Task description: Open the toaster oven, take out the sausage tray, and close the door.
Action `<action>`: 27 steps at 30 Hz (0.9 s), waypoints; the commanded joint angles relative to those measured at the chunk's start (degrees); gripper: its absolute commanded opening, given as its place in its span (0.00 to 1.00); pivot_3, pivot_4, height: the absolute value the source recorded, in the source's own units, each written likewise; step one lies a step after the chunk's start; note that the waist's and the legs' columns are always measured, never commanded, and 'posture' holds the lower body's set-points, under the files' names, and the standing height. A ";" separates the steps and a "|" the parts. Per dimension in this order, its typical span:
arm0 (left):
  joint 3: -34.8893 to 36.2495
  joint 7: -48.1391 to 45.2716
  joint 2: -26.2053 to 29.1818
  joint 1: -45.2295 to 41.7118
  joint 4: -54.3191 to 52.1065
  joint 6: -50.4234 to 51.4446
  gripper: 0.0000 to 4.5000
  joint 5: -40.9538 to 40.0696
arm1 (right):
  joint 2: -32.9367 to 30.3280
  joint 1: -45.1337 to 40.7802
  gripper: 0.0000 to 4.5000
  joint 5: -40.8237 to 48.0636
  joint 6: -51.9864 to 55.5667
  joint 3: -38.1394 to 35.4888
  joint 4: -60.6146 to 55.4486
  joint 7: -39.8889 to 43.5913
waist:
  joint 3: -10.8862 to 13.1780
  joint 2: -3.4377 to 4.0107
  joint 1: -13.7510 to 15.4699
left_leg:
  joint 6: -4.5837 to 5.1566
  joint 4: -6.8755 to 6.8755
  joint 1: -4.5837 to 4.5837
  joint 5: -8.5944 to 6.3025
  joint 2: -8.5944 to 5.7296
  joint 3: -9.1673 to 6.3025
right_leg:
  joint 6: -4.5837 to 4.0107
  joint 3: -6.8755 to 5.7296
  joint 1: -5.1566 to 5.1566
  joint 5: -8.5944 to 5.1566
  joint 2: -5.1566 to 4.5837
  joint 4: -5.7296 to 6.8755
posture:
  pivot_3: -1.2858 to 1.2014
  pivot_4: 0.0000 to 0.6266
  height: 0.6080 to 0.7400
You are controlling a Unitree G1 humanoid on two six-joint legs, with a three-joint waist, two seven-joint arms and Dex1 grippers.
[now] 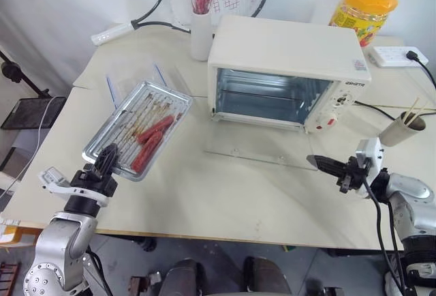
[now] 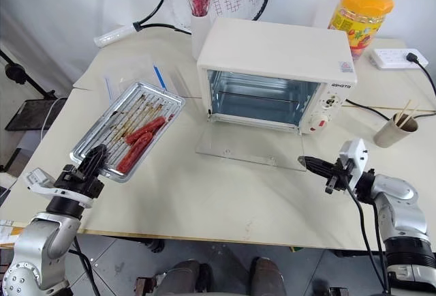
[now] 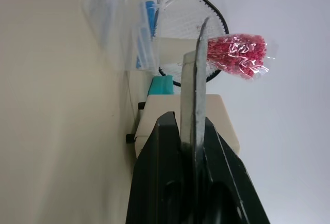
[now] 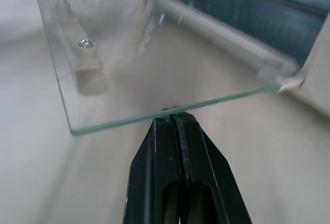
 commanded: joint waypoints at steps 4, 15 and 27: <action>-0.22 -1.20 0.47 1.31 -3.60 -0.29 0.00 -1.73 | 0.22 -6.81 0.01 11.93 11.13 -10.22 -11.32 -10.74 | 0.00 0.00 -0.06 | -0.01 -0.01 -0.02 -0.01 0.02 0.00 | 0.00 0.01 -0.04 0.00 0.00 0.01 | 0.52 0.24 1.00; -6.23 -4.82 1.69 5.61 -2.36 4.02 0.00 -1.73 | -2.06 9.75 0.20 9.62 13.95 -12.29 -28.81 -11.25 | -0.01 -0.01 1.93 | 0.15 -0.13 -0.22 -0.24 -0.13 0.04 | 0.02 0.00 -0.14 0.01 -0.02 -0.25 | 0.52 0.24 1.00; -23.55 -18.90 24.20 -7.24 21.49 27.52 0.00 -1.73 | 1.14 30.84 0.99 3.86 -4.52 -18.14 -34.74 0.54 | -0.05 0.07 1.27 | 0.05 -0.12 0.06 -0.14 -0.11 0.24 | 0.08 -0.03 -0.15 0.04 0.09 -0.16 | 0.52 0.24 1.00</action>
